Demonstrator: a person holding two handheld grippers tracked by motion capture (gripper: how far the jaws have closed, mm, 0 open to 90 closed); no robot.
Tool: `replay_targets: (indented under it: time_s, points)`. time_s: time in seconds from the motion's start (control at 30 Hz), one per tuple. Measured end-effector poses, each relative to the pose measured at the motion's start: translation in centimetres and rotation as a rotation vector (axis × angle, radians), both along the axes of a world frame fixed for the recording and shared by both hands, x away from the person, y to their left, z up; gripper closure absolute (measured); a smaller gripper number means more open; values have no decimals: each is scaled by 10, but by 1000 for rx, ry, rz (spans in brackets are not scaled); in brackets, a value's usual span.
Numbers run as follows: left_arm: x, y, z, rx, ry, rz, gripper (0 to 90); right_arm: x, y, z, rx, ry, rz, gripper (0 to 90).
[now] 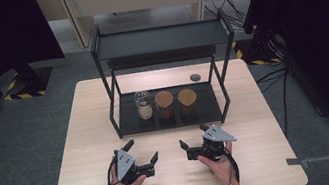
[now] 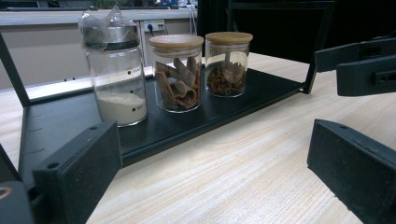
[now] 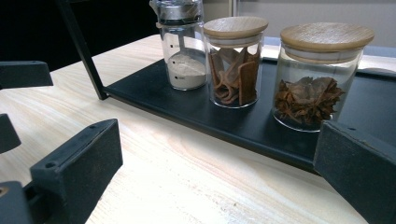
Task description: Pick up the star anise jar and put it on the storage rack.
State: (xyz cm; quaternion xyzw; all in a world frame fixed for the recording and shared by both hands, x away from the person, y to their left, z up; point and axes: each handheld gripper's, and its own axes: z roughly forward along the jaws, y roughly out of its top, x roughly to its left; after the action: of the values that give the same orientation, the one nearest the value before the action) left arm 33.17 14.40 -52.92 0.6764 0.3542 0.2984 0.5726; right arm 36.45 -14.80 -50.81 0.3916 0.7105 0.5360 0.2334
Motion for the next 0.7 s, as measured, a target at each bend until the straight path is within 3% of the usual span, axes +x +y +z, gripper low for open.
replay_targets:
  time_s: [0.7]
  points:
    - [0, 0, 0, 2, 1, 1, 26, -13, -1, -3, 4, 7, 21, 15]
